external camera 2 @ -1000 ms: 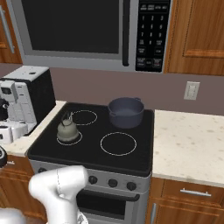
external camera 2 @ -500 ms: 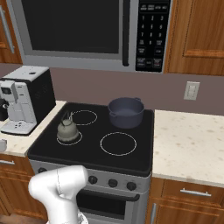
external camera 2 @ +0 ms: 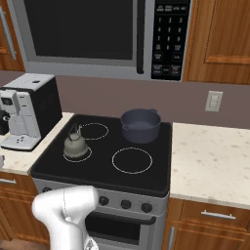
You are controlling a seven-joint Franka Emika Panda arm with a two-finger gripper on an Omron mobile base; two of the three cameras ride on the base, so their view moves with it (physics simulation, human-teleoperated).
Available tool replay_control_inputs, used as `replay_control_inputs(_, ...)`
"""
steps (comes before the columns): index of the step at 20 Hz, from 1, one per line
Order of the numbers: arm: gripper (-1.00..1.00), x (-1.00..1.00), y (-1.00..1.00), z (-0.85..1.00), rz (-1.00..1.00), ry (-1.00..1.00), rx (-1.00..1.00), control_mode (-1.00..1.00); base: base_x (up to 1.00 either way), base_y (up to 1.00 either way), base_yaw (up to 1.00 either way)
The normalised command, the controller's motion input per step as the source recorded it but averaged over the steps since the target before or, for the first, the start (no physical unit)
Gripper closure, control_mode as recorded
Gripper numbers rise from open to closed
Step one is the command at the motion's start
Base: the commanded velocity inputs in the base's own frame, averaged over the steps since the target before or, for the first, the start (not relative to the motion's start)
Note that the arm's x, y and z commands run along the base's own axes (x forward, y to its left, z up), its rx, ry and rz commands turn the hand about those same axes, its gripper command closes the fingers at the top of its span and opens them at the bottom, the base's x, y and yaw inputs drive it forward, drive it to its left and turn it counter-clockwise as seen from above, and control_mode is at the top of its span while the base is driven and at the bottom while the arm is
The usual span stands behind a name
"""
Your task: Pick the kettle from the counter and place it on a stove burner. Then turn the burner on.
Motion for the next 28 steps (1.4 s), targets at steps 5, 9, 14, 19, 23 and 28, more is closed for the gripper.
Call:
replay_control_inputs(5,-1.0,0.0,0.0,-0.68,0.0,0.37,-0.13,-1.0,0.0,0.0,0.0)
replay_control_inputs(9,-1.0,0.0,0.0,-0.44,0.0,0.25,-0.12,-1.0,0.0,0.0,0.0)
replay_control_inputs(14,-1.0,0.0,0.0,-0.18,0.0,0.15,-0.06,-1.0,0.0,0.0,0.0)
replay_control_inputs(19,-1.0,0.0,0.0,-0.32,0.0,0.18,-0.04,-1.0,0.0,0.0,0.0)
replay_control_inputs(23,-1.0,0.04,0.0,-0.65,0.0,0.34,-0.1,-1.0,0.0,0.0,0.0)
replay_control_inputs(28,-1.0,0.03,0.0,-0.51,0.0,0.17,-0.11,-1.0,0.0,0.0,0.0)
